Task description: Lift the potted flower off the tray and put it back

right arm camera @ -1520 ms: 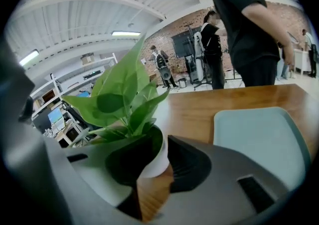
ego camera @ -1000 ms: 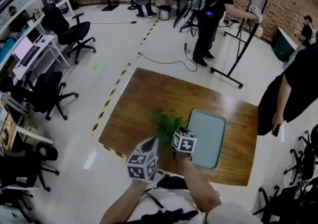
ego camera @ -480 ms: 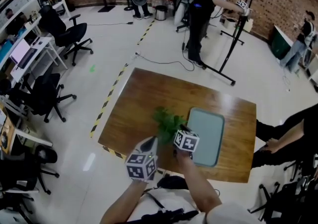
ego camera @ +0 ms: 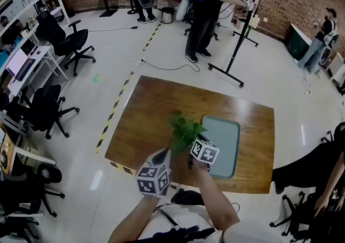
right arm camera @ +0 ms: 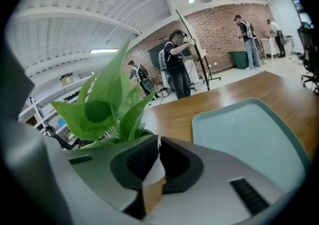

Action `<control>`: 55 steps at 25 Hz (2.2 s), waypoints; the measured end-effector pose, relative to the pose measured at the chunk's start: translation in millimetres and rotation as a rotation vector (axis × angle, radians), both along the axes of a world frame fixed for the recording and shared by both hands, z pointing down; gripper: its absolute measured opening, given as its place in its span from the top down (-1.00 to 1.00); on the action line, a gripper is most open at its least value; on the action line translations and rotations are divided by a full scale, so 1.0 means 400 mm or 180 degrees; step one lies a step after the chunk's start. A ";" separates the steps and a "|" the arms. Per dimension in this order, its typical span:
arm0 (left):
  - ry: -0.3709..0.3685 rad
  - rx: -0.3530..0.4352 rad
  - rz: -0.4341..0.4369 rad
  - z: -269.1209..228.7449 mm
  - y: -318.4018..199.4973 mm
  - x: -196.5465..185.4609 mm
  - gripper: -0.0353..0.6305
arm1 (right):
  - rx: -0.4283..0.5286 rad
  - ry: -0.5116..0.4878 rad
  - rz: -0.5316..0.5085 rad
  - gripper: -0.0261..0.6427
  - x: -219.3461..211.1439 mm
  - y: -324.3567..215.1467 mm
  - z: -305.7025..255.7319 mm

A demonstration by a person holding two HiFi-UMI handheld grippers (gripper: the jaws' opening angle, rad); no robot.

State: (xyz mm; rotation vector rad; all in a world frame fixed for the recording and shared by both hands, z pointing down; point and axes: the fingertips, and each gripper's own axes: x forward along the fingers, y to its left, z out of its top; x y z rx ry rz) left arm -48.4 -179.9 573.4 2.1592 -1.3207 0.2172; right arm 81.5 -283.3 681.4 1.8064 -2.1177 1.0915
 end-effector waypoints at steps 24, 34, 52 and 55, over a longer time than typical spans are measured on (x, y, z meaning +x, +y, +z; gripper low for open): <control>0.0057 -0.0046 0.0781 0.015 -0.014 0.249 0.91 | -0.0029 0.0056 0.1210 0.84 0.470 0.123 0.007; 0.0028 -0.0129 0.0807 0.021 -0.026 0.277 0.91 | -0.0186 0.0028 0.1295 0.84 0.505 0.148 0.055; 0.0102 -0.0048 0.0730 0.006 0.054 0.241 0.91 | 0.0308 0.0052 0.1431 0.59 0.596 0.266 -0.120; 0.0124 0.0003 0.0731 -0.010 0.079 0.226 0.91 | 0.0585 0.0029 0.1201 0.79 0.558 0.294 -0.220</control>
